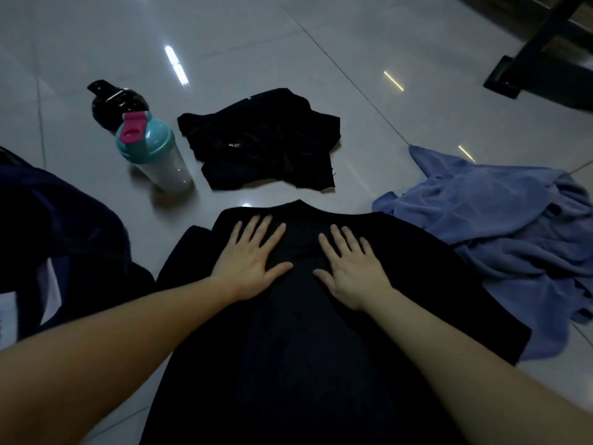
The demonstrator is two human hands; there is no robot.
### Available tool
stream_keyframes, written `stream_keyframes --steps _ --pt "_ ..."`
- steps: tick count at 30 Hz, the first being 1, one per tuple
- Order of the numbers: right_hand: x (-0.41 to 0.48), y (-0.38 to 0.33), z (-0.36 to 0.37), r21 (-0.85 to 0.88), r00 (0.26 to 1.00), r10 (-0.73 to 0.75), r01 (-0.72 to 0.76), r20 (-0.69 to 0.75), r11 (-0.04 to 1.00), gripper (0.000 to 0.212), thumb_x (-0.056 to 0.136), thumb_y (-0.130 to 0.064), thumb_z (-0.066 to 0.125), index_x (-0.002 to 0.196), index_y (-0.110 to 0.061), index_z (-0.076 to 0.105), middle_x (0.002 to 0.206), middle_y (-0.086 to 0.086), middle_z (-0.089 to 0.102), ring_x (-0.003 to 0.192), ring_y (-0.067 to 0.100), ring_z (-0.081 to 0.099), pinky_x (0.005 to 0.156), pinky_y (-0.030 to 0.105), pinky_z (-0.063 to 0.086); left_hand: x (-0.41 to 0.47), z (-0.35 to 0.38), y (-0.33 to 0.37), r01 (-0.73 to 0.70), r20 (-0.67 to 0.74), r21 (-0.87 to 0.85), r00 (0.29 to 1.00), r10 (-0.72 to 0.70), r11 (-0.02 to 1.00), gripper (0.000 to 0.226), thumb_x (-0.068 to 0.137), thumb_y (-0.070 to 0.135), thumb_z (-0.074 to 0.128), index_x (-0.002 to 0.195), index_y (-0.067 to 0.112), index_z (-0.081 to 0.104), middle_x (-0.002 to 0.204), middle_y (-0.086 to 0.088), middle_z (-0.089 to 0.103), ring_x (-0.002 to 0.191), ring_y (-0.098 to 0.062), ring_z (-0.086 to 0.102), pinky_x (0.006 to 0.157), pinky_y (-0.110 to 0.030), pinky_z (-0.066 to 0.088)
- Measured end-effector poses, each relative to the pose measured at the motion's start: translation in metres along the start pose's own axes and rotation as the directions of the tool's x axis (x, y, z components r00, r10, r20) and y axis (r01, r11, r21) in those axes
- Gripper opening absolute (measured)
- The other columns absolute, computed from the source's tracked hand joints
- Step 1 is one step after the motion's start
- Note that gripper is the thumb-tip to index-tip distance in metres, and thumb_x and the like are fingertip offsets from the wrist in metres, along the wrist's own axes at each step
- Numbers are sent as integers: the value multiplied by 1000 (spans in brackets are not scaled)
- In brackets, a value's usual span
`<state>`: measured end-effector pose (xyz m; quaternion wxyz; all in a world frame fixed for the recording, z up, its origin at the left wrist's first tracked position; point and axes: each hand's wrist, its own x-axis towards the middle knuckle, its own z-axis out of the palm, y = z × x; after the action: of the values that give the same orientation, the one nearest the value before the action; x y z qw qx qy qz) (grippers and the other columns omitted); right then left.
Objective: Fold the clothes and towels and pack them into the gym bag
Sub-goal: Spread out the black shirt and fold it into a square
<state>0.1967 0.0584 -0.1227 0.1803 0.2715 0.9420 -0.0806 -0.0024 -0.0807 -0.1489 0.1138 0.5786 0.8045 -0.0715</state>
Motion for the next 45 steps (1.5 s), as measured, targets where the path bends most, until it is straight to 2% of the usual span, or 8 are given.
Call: stream_keyframes --steps 10,18,23,27,33,38,42,45 --pt "-26 -29 13 -39 991 -135 135 -10 990 77 97 -64 8 162 -23 -2 169 7 -8 156 28 -6 125 49 6 -62 -34 -26 155 -382 -321 881 -277 934 49 91 12 54 140 11 54 145 -12 50 132 -32 46 112 -45 40" --pt "-52 -76 2 -23 950 -286 285 -126 958 68 103 -45 36 162 -20 13 169 8 5 155 28 8 124 46 12 -65 -41 -116 487 183 -284 873 -452 826 81 83 33 68 152 27 26 136 -14 49 120 -39 51 96 -50 50" --pt "-55 -94 17 -20 960 -277 278 43 960 70 104 -49 35 162 -25 3 169 4 -7 155 26 -7 125 47 5 -55 -53 -115 571 204 -390 818 -537 722 22 84 16 66 105 14 63 105 -10 67 89 -29 64 75 -36 54" --pt "-55 -95 20 -3 963 -266 267 32 964 72 103 -52 36 162 -27 4 169 3 -7 155 25 -8 126 47 3 -58 -79 -115 578 291 -723 751 -593 378 18 76 7 66 69 14 51 68 -6 54 61 -21 52 54 -27 41" --pt "-54 -96 15 40 966 -254 252 54 967 71 102 -53 38 161 -28 6 169 1 -6 155 23 -8 126 46 3 -71 -102 -124 442 438 -882 636 -635 -166 20 75 -4 69 93 3 65 100 -22 69 76 -29 69 62 -33 56" --pt "-51 -98 1 65 964 -237 231 119 971 70 102 -49 42 161 -28 12 169 1 -1 156 24 -2 125 48 8 -86 -104 -125 460 338 -887 579 -741 -45 75 73 3 81 142 7 50 125 -15 60 109 -35 63 92 -51 57" --pt "-45 -111 -21 74 973 -210 204 90 976 61 100 -39 47 156 -21 31 164 6 25 149 28 25 120 48 25 -93 -112 -117 450 361 -890 590 -723 -77 21 76 -6 73 95 4 75 104 -19 73 92 -33 70 87 -46 60" --pt "-41 -126 -28 319 984 -172 175 -38 931 55 100 -29 46 153 -18 38 154 5 43 138 26 44 113 43 37 -100 -118 -97 426 103 -877 617 -780 222 19 81 -2 70 87 16 73 99 -6 72 92 -23 67 86 -36 58"
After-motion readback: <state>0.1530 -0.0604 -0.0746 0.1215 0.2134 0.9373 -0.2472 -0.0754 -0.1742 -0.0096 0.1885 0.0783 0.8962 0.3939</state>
